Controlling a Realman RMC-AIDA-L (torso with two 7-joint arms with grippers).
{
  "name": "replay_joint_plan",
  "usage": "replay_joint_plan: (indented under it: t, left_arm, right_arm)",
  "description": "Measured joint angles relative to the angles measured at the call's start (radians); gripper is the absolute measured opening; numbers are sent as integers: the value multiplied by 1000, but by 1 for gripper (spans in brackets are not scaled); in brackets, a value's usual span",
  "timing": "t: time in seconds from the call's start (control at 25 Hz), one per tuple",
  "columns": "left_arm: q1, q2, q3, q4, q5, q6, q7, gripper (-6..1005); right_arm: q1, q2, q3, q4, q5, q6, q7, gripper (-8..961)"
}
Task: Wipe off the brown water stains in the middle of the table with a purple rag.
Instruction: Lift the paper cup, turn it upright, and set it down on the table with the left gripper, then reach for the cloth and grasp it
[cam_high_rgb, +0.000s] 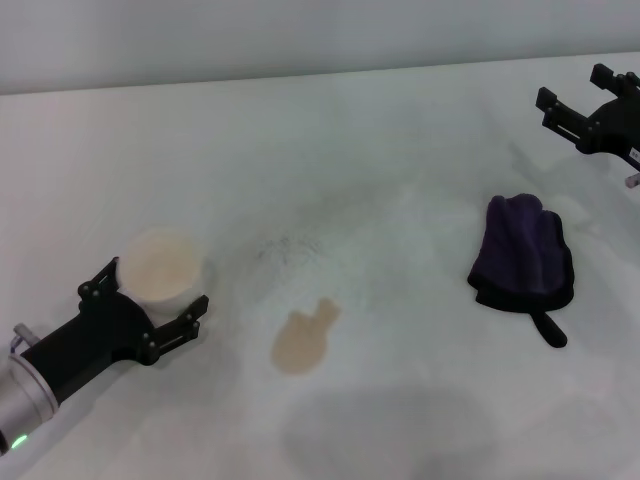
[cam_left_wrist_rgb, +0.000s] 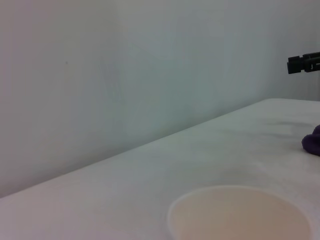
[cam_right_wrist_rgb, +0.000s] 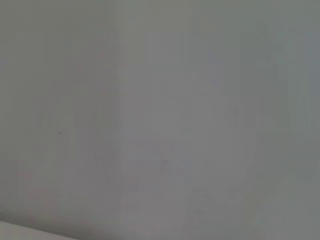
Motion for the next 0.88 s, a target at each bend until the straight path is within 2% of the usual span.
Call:
replay_joint_plan:
  t: [0.36,0.6,0.88]
  left_arm:
    - [21,1,0,-7,-19,1,16,891]
    - [68,3,0,-5,-84,22,115,892]
    - [127,6,-1,-15,-116,122,123,893]
  right_arm:
    - [0,0,1,2,0,0,0,865]
    - [0,0,7,3,0,-8,-1,865]
    - [10,0,9,4,0,-21,4,866]
